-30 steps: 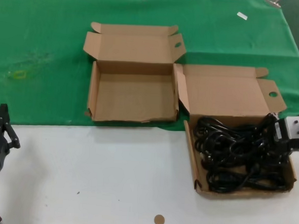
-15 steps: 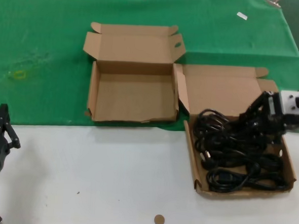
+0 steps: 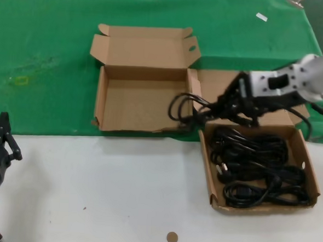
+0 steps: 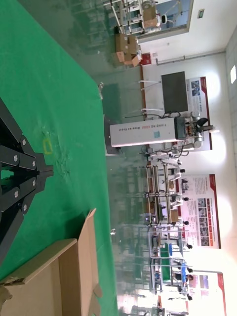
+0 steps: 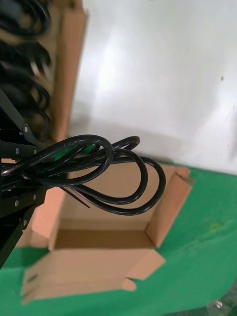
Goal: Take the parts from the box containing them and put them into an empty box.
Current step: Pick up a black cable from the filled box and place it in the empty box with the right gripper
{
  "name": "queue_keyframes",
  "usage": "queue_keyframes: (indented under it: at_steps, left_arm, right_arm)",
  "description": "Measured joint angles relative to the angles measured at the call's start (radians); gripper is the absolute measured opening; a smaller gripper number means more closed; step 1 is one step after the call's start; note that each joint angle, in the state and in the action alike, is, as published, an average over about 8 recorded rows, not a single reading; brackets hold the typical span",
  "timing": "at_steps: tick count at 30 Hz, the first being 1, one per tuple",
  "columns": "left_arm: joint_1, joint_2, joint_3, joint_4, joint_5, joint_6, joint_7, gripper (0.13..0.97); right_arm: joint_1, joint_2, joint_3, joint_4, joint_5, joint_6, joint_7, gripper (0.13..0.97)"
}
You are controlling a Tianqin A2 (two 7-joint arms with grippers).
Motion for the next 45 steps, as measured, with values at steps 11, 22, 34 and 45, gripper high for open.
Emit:
queue_keyframes:
  at_steps: [11, 22, 34, 45]
  left_arm:
    - [0.000, 0.000, 0.000, 0.000, 0.000, 0.000, 0.000, 0.144]
    - [0.000, 0.000, 0.000, 0.000, 0.000, 0.000, 0.000, 0.144]
    - [0.000, 0.000, 0.000, 0.000, 0.000, 0.000, 0.000, 0.144]
    - [0.000, 0.000, 0.000, 0.000, 0.000, 0.000, 0.000, 0.144]
  right_arm:
    - [0.106, -0.207, -0.063, -0.227, -0.075, 0.098, -0.034, 0.215]
    - [0.210, -0.399, -0.087, -0.511, -0.075, 0.200, -0.109, 0.215]
    - [0.279, -0.506, -0.091, -0.726, -0.057, 0.289, -0.193, 0.214]
    - [0.343, -0.565, -0.065, -0.932, -0.017, 0.371, -0.298, 0.234]
